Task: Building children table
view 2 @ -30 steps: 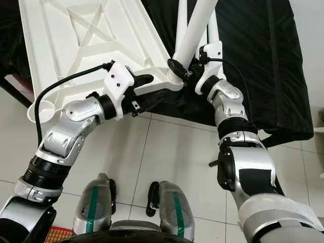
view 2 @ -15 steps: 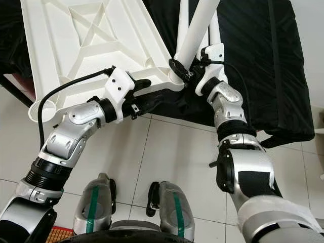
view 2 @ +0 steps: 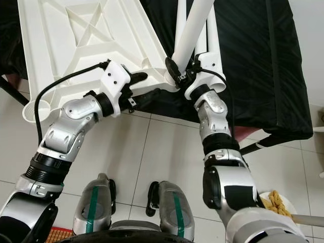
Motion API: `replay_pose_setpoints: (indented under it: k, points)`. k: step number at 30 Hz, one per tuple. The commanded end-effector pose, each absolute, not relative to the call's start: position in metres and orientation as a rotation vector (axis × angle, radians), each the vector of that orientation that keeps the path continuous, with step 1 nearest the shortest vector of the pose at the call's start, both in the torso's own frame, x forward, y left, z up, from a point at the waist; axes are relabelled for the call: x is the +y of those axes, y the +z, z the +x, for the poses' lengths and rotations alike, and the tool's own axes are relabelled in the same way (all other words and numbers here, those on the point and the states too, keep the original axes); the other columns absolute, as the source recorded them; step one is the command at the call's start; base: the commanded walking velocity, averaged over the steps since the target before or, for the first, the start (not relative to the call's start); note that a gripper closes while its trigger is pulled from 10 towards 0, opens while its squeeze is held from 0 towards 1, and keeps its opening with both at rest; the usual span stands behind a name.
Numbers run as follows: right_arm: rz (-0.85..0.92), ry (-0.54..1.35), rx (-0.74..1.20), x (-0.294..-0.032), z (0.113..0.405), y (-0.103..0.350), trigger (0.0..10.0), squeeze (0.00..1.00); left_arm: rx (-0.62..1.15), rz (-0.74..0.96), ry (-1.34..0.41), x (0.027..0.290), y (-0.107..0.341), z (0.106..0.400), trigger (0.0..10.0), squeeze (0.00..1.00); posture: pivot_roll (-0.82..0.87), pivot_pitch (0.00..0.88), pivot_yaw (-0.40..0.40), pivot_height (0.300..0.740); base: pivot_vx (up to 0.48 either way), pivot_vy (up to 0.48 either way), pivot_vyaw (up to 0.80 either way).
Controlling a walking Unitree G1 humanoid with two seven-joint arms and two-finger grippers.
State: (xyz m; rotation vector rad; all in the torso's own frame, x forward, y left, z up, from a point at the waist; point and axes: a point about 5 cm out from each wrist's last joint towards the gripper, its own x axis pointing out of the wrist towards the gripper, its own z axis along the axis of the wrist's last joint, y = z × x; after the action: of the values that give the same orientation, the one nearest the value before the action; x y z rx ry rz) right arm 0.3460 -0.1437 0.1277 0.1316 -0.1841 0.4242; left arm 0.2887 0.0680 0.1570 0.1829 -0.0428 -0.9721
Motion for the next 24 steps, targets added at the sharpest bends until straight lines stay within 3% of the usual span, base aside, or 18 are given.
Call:
replay_pose_setpoints:
  k: [1, 9, 20, 21, 24]
  points:
    - [0.170, 0.342, -0.214, -0.148, 0.346, 0.131, 10.0, 0.00, -0.052, 0.188, -0.834, 0.074, 0.158, 0.297, 10.0, 0.00, 0.04, 0.030, -0.074, 0.740, 0.000, 0.000, 0.00]
    - [0.195, 0.184, -0.207, -0.144, 0.345, 0.129, 10.0, 0.00, -0.053, 0.193, -0.821, 0.078, 0.157, 0.297, 10.0, 0.00, 0.04, 0.023, -0.073, 0.740, 0.000, 0.000, 0.00]
    - [0.253, 0.163, -0.207, -0.138, 0.342, 0.129, 10.0, 0.00, -0.053, 0.191, -0.819, 0.076, 0.156, 0.296, 10.0, 0.00, 0.05, 0.023, -0.075, 0.740, 0.000, 0.000, 0.00]
    - [0.277, 0.163, -0.212, -0.136, 0.340, 0.128, 10.0, 1.00, -0.050, 0.192, -0.835, 0.072, 0.154, 0.293, 10.0, 0.00, 0.05, 0.027, -0.080, 0.740, 0.000, 0.000, 0.00]
    - [0.248, 0.165, -0.220, -0.137, 0.339, 0.129, 10.0, 1.00, -0.044, 0.200, -0.835, 0.068, 0.151, 0.293, 10.0, 0.00, 0.05, 0.034, -0.085, 0.740, 0.000, 0.000, 0.00]
